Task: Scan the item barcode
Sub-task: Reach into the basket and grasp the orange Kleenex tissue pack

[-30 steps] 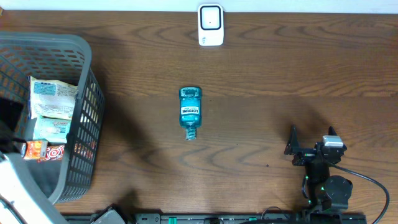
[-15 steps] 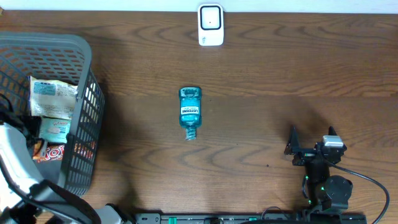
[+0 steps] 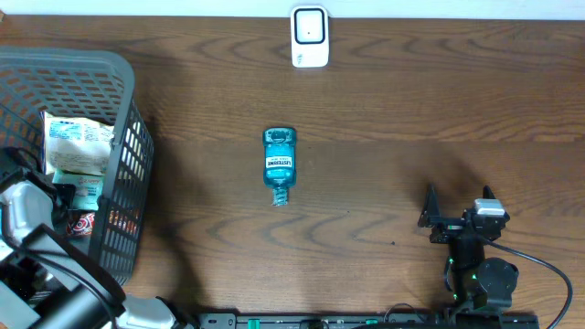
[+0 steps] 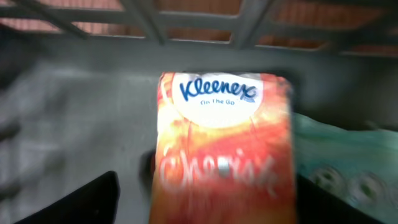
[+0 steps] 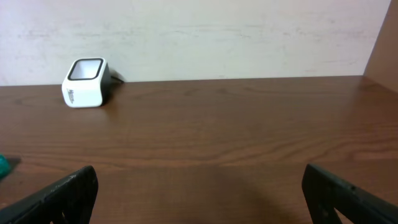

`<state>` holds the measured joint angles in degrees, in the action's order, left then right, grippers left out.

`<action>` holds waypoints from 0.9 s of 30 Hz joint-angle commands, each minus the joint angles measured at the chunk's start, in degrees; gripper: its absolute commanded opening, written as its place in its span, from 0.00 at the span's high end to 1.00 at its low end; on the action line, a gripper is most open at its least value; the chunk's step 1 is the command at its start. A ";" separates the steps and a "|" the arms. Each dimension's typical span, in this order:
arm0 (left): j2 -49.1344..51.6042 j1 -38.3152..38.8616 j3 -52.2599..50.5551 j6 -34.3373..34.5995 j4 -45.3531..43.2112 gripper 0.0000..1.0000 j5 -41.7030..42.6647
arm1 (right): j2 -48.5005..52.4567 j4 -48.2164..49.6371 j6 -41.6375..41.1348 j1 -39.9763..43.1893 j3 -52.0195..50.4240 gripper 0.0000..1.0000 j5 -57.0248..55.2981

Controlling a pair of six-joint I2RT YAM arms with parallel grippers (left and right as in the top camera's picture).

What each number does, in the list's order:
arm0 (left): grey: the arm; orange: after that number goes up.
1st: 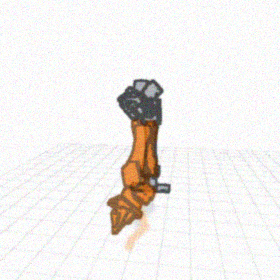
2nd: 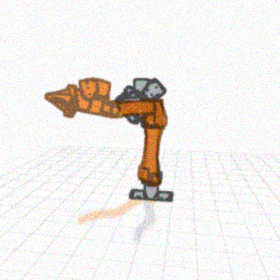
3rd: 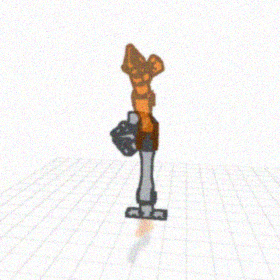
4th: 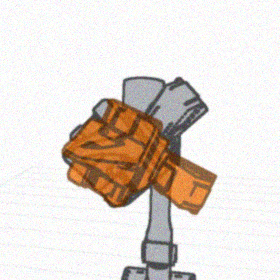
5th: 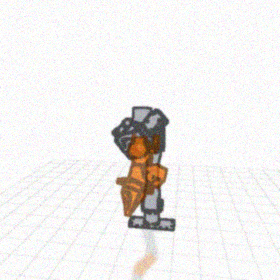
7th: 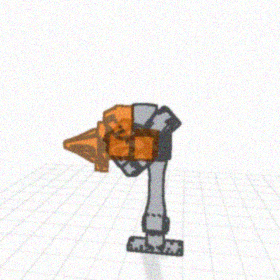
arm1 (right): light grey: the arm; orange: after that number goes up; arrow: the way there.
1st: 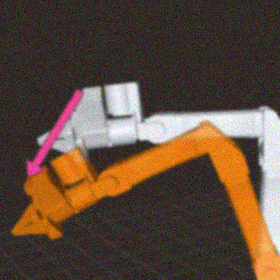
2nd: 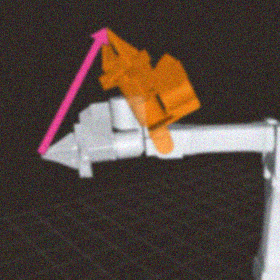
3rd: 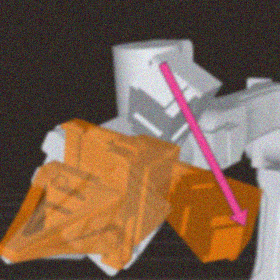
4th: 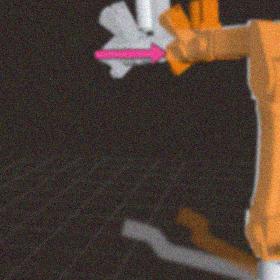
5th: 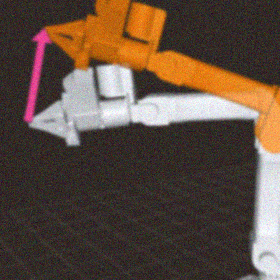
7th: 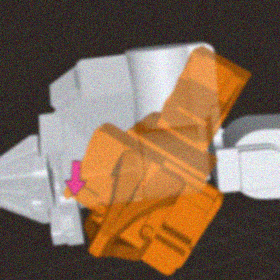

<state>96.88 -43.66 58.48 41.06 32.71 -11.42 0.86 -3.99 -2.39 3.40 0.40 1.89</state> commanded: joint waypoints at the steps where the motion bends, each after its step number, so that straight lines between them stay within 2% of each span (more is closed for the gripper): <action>1: 3.04 0.09 -0.31 -0.04 -0.66 0.28 -2.23 | -0.22 -0.20 -0.55 -0.24 -0.09 0.01 -0.04; 2: 3.58 0.09 -0.31 -0.04 -0.79 0.35 -2.23 | -0.22 -0.20 -0.55 -0.24 -0.09 0.01 -0.04; 4: 3.87 0.09 -0.26 -0.07 -0.92 0.56 -2.19 | -0.22 -0.20 -0.55 -0.24 -0.09 0.01 -0.04; 8: 0.74 0.09 0.68 -1.11 0.07 0.65 -2.16 | -0.22 -0.20 -0.55 -0.24 -0.09 0.01 -0.04; 11: -4.22 0.09 2.49 -2.60 2.08 0.69 -2.14 | -0.22 -0.20 -0.55 -0.24 -0.09 0.01 -0.04; 17: -20.46 0.09 7.06 -4.61 6.21 0.69 -2.12 | -0.22 -0.20 -0.55 -0.24 -0.09 0.01 -0.04; 23: -37.62 0.28 7.48 -4.59 4.94 0.69 1.14 | -0.22 -0.20 -0.55 -0.24 -0.09 0.01 -0.04; 27: -44.24 1.01 7.45 -5.18 4.76 0.68 1.18 | -0.22 -0.20 -0.55 -0.24 -0.09 0.01 -0.04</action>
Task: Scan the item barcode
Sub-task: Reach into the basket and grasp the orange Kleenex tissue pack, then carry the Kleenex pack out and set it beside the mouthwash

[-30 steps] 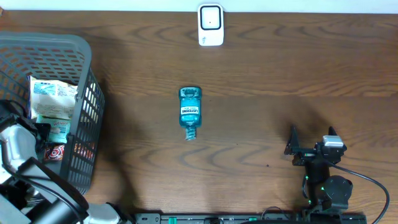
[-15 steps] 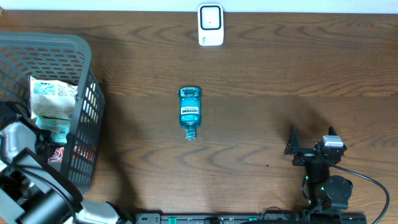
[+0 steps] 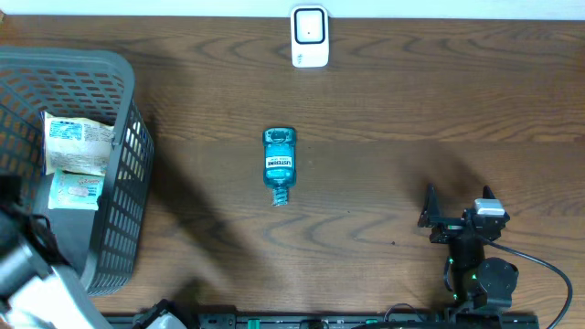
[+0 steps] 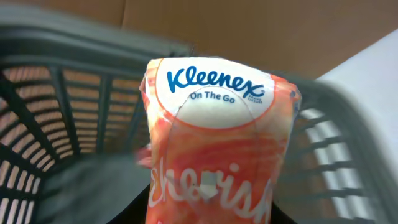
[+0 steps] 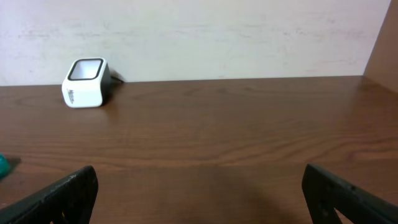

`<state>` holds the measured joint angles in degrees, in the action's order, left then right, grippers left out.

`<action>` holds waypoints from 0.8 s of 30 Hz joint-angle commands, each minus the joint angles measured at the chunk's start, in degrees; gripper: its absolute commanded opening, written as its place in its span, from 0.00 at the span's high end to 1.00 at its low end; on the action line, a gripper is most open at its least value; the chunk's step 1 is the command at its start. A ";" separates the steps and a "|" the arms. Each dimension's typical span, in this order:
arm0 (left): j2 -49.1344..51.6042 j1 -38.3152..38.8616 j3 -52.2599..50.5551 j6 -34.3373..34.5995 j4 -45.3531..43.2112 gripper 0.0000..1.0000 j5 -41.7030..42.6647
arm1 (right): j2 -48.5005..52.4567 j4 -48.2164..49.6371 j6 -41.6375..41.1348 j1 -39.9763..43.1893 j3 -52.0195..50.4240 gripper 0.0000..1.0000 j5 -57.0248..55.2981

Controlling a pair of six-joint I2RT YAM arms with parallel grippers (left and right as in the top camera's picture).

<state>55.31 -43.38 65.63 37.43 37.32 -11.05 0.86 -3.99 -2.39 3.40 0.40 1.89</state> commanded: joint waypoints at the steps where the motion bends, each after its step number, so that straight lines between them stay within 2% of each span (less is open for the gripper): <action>1: -3.48 0.94 0.31 -2.27 0.17 0.68 0.96 | -0.22 -0.20 -0.55 -0.24 -0.09 0.01 -0.04; 10: -2.56 3.45 0.31 -3.41 1.88 0.68 1.86 | -0.22 -0.20 -0.55 -0.24 -0.09 0.01 -0.04; 13: -2.64 6.54 0.57 -6.54 -2.34 0.68 7.93 | -0.22 -0.20 -0.55 -0.24 -0.09 0.01 -0.04; 16: -2.64 11.32 1.40 -6.40 -7.23 0.68 16.39 | -0.22 -0.20 -0.55 -0.24 -0.09 0.01 -0.04; 19: -2.12 19.71 1.42 -4.68 -13.94 0.67 22.62 | -0.22 -0.20 -0.55 -0.24 -0.09 0.01 -0.04; 21: -0.70 26.93 1.42 -4.46 -16.72 0.68 21.81 | -0.22 -0.20 -0.55 -0.24 -0.09 0.01 -0.04; 22: 1.57 33.70 1.42 -5.20 -18.03 0.67 20.39 | -0.22 -0.20 -0.55 -0.24 -0.09 0.01 -0.04; 24: 5.35 41.79 1.42 -7.37 -18.60 0.67 18.67 | -0.22 -0.20 -0.55 -0.24 -0.09 0.01 -0.04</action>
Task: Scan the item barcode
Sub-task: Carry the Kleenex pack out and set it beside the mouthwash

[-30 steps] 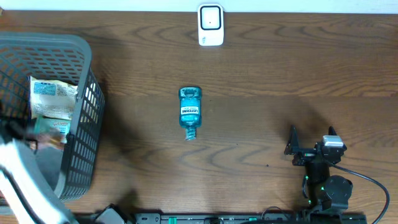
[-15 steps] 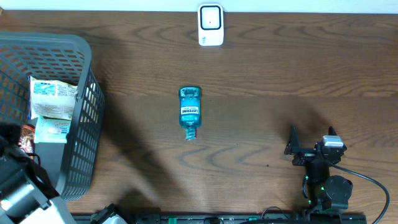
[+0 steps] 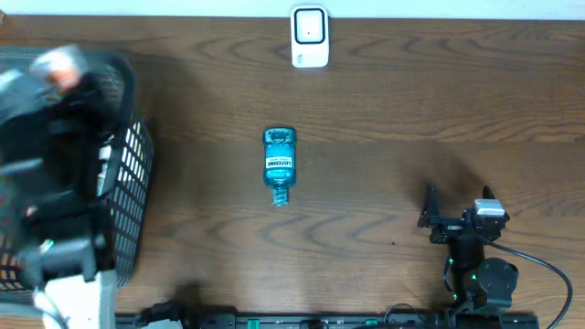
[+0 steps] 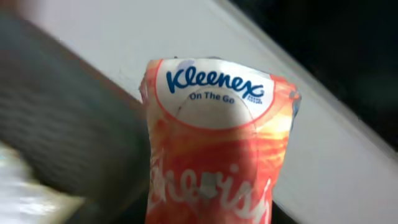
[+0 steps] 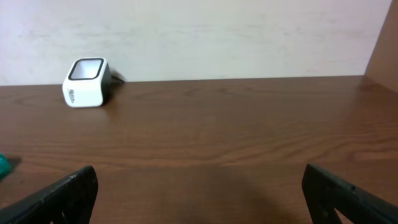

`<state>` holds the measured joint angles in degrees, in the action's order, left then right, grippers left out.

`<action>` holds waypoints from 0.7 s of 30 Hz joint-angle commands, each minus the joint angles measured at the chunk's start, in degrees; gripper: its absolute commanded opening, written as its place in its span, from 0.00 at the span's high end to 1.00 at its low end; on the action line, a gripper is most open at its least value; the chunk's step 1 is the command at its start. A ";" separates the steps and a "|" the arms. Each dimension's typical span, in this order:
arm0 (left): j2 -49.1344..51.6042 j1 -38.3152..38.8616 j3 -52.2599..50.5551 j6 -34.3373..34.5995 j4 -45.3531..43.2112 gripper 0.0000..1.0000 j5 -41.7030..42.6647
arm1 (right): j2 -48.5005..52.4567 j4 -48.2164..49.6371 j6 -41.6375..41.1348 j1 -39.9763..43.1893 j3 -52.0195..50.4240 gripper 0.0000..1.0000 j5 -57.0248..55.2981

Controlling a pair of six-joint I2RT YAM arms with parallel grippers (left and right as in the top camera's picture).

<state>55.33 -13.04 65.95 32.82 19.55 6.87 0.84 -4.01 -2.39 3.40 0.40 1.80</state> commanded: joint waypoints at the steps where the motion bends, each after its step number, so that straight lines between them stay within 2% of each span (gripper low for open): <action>1: 9.66 18.69 1.09 -3.96 -0.87 0.68 -2.47 | -0.20 -0.17 -0.55 -0.24 -0.09 0.01 0.04; 5: 21.94 32.72 1.09 -7.28 -3.17 0.67 -7.80 | -0.20 -0.17 -0.55 -0.24 -0.09 0.01 0.04; 10: 36.04 42.97 1.09 -8.70 -7.45 0.67 -9.57 | -0.20 -0.17 -0.55 -0.24 -0.09 0.01 0.04; 15: 48.22 48.15 1.09 -8.79 -9.64 0.67 -9.94 | -0.20 -0.17 -0.55 -0.24 -0.09 0.01 0.04; 21: 57.09 50.97 1.09 -8.33 -9.57 0.67 -9.92 | -0.20 -0.17 -0.55 -0.24 -0.09 0.01 0.04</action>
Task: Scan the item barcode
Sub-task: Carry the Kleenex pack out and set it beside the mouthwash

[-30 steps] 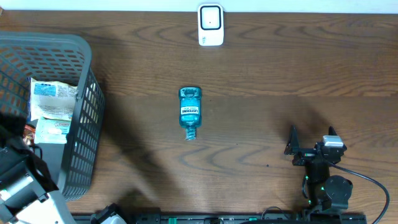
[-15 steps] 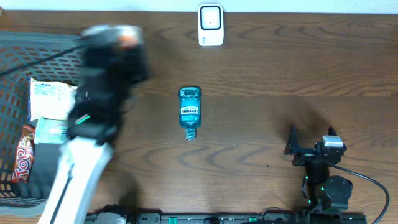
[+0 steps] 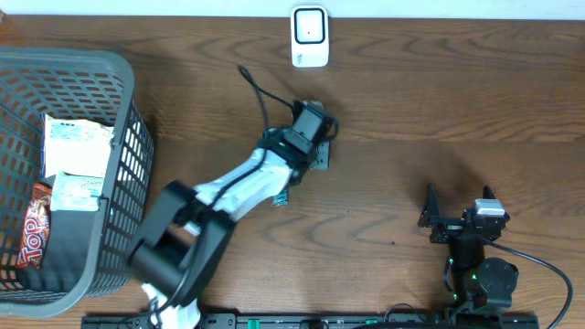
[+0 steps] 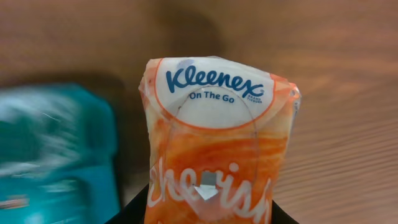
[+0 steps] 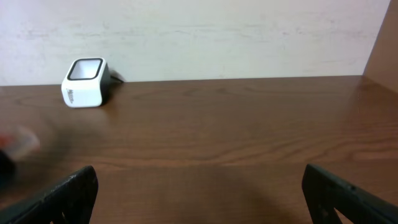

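An orange Kleenex tissue pack [image 4: 214,143] fills the left wrist view, with my left gripper [image 4: 208,213] shut on its lower part. Overhead, that gripper [image 3: 315,148] reaches over the middle of the table, above a teal mouthwash bottle [image 3: 280,196] that lies flat and mostly hidden under the arm. The bottle is a teal blur [image 4: 56,155] beside the pack. The white scanner [image 3: 310,37] stands at the far edge, also seen from the right wrist as a white scanner [image 5: 86,91]. My right gripper [image 5: 199,199] rests open and empty at the near right.
A grey mesh basket [image 3: 64,59] stands at the left, holding white packets [image 3: 78,146] and a red snack pack [image 3: 35,224]. A pale wall runs behind the scanner. The right arm's base [image 3: 480,274] sits at the front right edge.
My left gripper, still holding the Kleenex pack, has gone from above the basket at the far left to the table's middle, over the mouthwash bottle. The right arm has not moved.
My left gripper was down inside the basket with the Kleenex pack in front of it. Then it held the pack up at the basket's wall, then above the basket's rim. Now it holds the pack over the middle of the table, short of the scanner.
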`<state>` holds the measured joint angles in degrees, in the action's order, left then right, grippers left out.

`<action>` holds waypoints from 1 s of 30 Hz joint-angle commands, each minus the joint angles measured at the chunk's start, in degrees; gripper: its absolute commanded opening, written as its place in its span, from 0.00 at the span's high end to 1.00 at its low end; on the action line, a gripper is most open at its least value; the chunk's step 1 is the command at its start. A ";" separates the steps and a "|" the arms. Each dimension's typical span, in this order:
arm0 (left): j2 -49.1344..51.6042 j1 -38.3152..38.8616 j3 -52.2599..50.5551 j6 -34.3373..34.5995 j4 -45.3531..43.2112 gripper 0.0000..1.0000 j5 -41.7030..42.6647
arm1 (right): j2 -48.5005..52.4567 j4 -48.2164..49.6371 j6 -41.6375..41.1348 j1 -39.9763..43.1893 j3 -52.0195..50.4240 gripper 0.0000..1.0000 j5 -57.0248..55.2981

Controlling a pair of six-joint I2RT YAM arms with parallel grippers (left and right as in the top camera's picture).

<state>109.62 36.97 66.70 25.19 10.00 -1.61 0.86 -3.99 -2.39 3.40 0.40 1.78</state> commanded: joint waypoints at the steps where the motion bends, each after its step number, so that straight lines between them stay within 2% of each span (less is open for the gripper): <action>1: 3.63 1.33 0.35 -0.63 0.15 0.67 -1.42 | -0.22 -0.20 -0.55 -0.24 -0.09 0.01 0.07; 2: 4.15 1.66 0.35 -0.31 0.31 0.62 -1.42 | -0.22 -0.20 -0.55 -0.24 -0.09 0.01 0.07; 3: 4.28 1.99 0.35 -0.09 0.50 0.52 -1.36 | -0.22 -0.20 -0.55 -0.24 -0.09 0.01 0.07; 4: 4.22 2.21 0.35 -0.07 0.70 0.33 -1.36 | -0.22 -0.20 -0.55 -0.24 -0.09 0.01 0.07; 5: 3.63 2.40 0.46 -0.07 1.29 0.11 -1.40 | -0.22 -0.20 -0.55 -0.24 -0.09 0.01 0.07; 6: 2.89 2.38 0.79 -0.07 2.19 0.01 -1.42 | -0.22 -0.20 -0.55 -0.24 -0.09 0.01 0.07; 11: -6.60 0.02 8.92 -3.32 14.78 0.02 -1.60 | -0.22 -0.20 -0.55 -0.24 -0.09 0.01 0.07; 14: -14.53 -3.02 15.02 -4.90 21.33 0.02 -6.21 | -0.22 -0.20 -0.55 -0.24 -0.09 0.01 0.07; 20: -28.63 -12.90 18.67 -7.39 24.35 0.02 -20.44 | -0.22 -0.20 -0.55 -0.24 -0.09 0.01 0.07; 23: -32.89 -20.87 18.67 -6.49 28.30 0.02 -23.19 | -0.22 -0.20 -0.55 -0.24 -0.09 0.01 0.07; 25: -34.60 -27.52 18.67 -1.09 33.38 0.02 -23.56 | -0.22 -0.20 -0.55 -0.24 -0.09 0.01 0.07; 30: -34.97 -43.12 17.81 20.74 47.12 0.02 -23.54 | -0.22 -0.20 -0.55 -0.24 -0.09 0.01 0.07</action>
<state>73.76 -0.36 86.04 31.16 53.95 -23.03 0.86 -4.01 -2.39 3.40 0.40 1.76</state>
